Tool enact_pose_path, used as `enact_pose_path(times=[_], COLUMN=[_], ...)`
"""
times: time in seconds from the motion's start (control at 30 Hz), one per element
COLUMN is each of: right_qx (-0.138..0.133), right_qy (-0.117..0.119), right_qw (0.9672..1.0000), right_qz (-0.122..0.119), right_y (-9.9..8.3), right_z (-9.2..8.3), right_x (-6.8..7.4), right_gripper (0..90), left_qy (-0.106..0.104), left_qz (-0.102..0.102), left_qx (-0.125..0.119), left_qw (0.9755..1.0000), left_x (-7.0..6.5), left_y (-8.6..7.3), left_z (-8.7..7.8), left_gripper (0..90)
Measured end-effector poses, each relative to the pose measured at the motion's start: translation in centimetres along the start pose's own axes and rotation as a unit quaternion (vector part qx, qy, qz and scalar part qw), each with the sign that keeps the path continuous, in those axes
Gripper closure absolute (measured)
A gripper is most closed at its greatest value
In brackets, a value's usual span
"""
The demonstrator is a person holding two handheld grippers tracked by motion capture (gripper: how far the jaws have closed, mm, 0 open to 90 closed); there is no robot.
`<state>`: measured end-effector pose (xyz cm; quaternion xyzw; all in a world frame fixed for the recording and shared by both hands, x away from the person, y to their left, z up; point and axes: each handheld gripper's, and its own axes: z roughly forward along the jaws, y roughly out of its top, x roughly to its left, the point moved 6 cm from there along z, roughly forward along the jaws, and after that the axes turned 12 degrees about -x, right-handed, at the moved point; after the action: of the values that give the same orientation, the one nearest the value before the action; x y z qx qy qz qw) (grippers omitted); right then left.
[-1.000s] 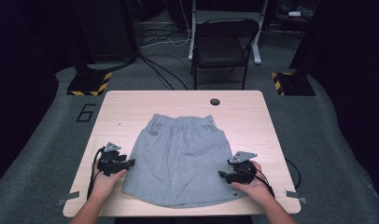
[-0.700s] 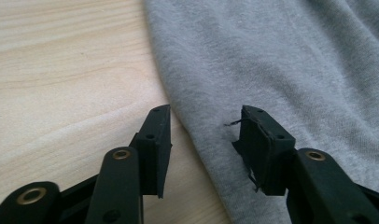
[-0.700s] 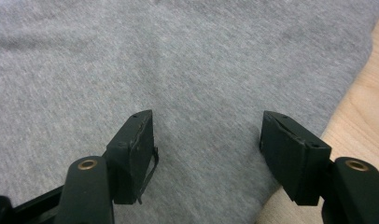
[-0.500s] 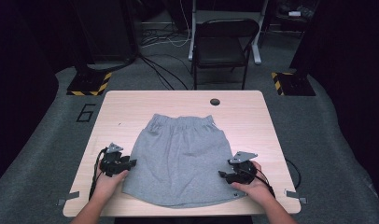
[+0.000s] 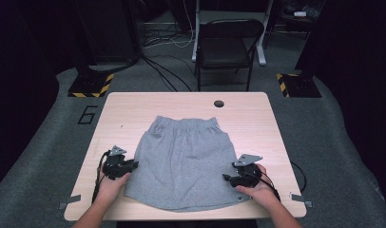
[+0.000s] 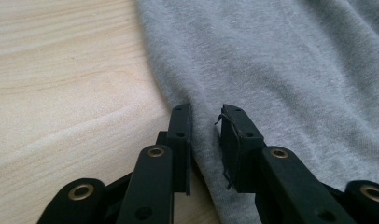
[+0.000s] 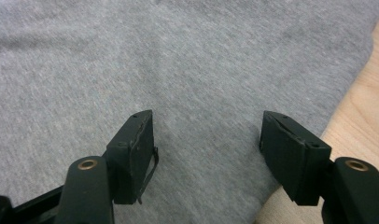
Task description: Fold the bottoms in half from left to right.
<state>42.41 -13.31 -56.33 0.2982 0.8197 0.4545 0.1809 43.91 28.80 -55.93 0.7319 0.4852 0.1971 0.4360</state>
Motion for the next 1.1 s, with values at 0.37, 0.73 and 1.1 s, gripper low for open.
enact_pose_path(times=[0.37, 0.73, 1.1], right_qx=[-0.001, -0.004, -0.004], right_qy=[0.001, 0.0, 0.0], right_qw=[1.0, 1.0, 1.0], right_qz=[0.0, 0.008, 0.008], right_y=[0.0, 0.0, 0.0], right_z=[0.0, 0.0, 0.0], right_x=[0.0, 0.1, 0.1], right_gripper=[35.0, 35.0, 35.0], left_qy=[-0.002, -0.005, -0.012], left_qz=[-0.01, 0.003, 0.007], left_qx=[-0.002, -0.005, -0.007], left_qw=[0.9999, 1.0, 0.9999], left_x=[-0.1, -0.4, -0.9], left_y=[0.1, 0.6, 1.6], left_z=[0.1, -0.3, -0.5], left_gripper=[80.7, 84.8, 85.6])
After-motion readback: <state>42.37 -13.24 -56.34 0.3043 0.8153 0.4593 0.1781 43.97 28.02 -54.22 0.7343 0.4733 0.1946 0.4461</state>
